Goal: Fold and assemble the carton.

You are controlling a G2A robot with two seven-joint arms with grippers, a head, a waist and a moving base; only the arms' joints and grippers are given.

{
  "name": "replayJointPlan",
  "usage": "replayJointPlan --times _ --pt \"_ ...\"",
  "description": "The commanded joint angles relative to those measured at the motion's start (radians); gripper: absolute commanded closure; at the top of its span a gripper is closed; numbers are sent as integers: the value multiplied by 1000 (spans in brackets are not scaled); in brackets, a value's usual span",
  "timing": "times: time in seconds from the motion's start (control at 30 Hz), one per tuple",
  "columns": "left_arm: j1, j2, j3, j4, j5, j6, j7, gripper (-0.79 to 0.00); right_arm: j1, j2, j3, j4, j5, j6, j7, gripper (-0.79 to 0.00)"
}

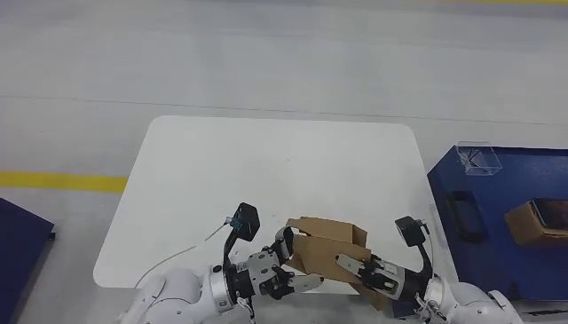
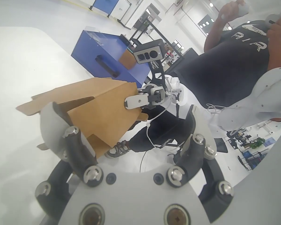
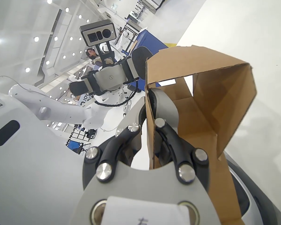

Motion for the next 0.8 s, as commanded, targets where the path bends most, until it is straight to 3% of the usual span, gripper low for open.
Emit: replayJointPlan --times 0.0,0.33,0.47,0.6,0.77 --pt "-1 2 -1 1 -46 -27 -13 -785 1 0 -2 2 2 0 -1 0" --pt "-4 5 -2 -11 -32 -18 7 -785 10 3 -16 23 77 28 6 0" --pt "43 6 -47 -61 83 -35 161 -785 58 3 -24 71 271 158 23 0" --pt "146 11 -133 -173 240 -29 341 -785 135 4 -41 145 528 309 147 0" --pt "257 21 -152 -265 293 -42 323 -785 247 6 -58 267 766 515 289 0"
